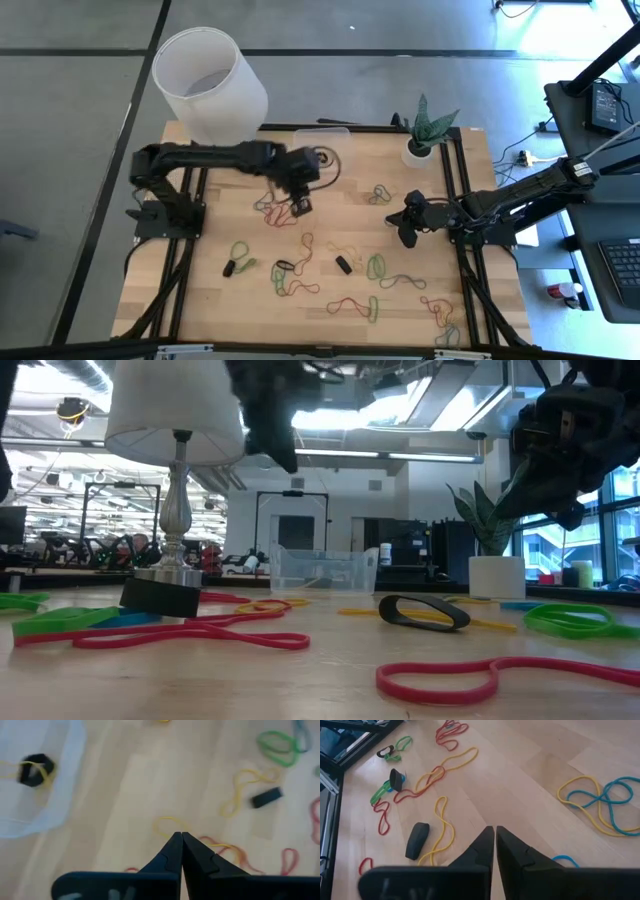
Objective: Pick and place rubber bands into bin
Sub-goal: Put the blue rubber band into the transparent bin
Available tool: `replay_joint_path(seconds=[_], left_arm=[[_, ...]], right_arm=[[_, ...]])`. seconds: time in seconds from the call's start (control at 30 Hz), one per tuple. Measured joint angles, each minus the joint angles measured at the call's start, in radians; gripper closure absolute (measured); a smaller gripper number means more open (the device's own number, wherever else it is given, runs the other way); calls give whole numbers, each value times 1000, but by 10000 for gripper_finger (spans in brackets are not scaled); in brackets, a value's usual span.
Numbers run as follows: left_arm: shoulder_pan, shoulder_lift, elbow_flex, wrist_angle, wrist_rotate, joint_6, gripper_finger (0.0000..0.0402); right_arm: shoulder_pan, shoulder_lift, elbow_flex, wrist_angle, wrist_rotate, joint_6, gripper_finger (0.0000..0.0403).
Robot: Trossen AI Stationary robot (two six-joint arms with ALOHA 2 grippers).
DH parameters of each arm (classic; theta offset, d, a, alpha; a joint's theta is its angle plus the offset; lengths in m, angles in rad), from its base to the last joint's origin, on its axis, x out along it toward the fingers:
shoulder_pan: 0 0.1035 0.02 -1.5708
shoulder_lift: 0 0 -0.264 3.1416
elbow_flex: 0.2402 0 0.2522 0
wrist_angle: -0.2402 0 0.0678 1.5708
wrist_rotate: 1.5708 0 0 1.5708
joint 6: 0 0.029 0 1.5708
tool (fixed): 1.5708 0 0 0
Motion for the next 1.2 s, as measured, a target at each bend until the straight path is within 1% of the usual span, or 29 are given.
replay_joint_path(seconds=[0.1,0.2,0.37,0.53,0.7,0.87,0.97,1.07,1.2], left_arm=[[-29,-93,-141,129,-2,-57,400],[-46,-188,-270,217,-3,-93,400],[-66,-352,-445,249,-28,-92,400],[-84,-518,-570,268,-39,-100,400],[-117,-675,-656,272,-70,-101,400],[-170,-811,-713,280,-102,-100,400],[-200,-876,-739,275,-135,-98,401],[-221,-921,-758,282,-154,-99,399],[-232,-947,-774,282,-157,-105,400]], right_arm=[[0,0,5,-9,0,0,397],[-1,0,32,-23,5,-1,397],[-29,35,123,-122,37,0,400],[-83,132,244,-237,33,1,401],[-141,268,402,-477,-19,90,401],[-190,412,513,-686,-147,151,400],[-214,486,530,-761,-217,216,400],[-240,544,516,-800,-275,264,392],[-274,593,489,-809,-290,290,364]])
